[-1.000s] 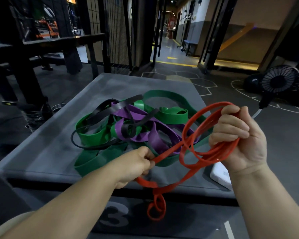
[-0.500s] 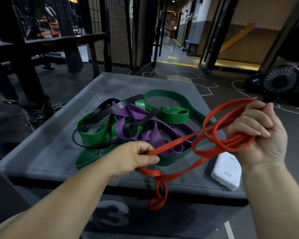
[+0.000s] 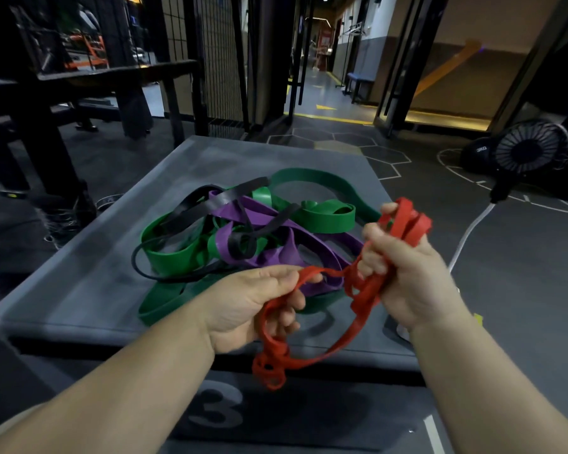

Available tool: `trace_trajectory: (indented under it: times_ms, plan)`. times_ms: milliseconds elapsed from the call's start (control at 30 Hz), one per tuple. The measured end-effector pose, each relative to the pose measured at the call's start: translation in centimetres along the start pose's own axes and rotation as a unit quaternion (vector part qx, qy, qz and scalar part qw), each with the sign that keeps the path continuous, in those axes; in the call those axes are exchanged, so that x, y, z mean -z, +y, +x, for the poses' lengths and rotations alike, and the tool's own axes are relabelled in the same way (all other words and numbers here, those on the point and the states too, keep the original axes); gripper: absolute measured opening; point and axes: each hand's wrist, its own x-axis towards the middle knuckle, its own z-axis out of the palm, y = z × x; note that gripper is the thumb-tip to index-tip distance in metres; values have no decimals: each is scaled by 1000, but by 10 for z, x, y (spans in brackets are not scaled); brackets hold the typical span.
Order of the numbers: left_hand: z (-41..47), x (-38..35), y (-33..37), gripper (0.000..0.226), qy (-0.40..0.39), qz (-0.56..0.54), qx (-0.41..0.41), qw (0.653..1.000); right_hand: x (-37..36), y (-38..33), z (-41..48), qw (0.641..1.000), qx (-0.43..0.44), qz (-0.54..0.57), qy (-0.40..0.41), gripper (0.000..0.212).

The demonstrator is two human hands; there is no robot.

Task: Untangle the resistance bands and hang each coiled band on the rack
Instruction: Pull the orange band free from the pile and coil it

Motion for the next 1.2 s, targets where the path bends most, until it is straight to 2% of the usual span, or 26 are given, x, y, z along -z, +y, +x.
trace_trajectory:
  times_ms: [67,167,267,333,433,567,700,767,833,900,967,1067,1200]
  plan:
    - [-3,-5,1,16,6,-18,-4,1000,-6,6,-5,994,9,-96,-55,56]
    - [-4,-9,2,15,2,-73,-10,997,-8,10,-11,958,6,-263,-115,68]
    - [-5,-6,2,21,-39,-109,-5,993,-18,13,-15,928,11,-352,-123,69]
    - [-6,-6,1,30,-53,-107,-3,993,-23,14,-17,928,32,-363,-79,60]
    - [-4,-7,0,21,-1,-46,-20,999,-24,12,-16,929,33,-365,-45,52]
    - [-2,-5,0,22,67,66,-50,994,-25,7,-18,931,34,-361,-43,58]
    - [-3,-5,1,12,5,143,-47,989,-23,7,-16,938,42,-345,-10,59]
    - [-6,-5,1,21,-28,169,-33,985,-22,3,-14,947,56,-316,27,54]
    - [-5,-4,1,29,-12,212,-22,977,-18,-3,-12,957,65,-276,65,51]
    - [-4,-2,2,29,37,237,-25,970,-13,-5,-10,953,73,-280,91,50]
    - [-1,1,2,28,76,233,-26,969,-10,-4,-9,950,78,-286,98,49]
    - [1,1,1,26,95,210,-25,973,-8,-1,-7,952,71,-280,105,48]
    - [-1,-2,5,36,98,69,-53,991,2,-7,-2,959,54,-255,116,49]
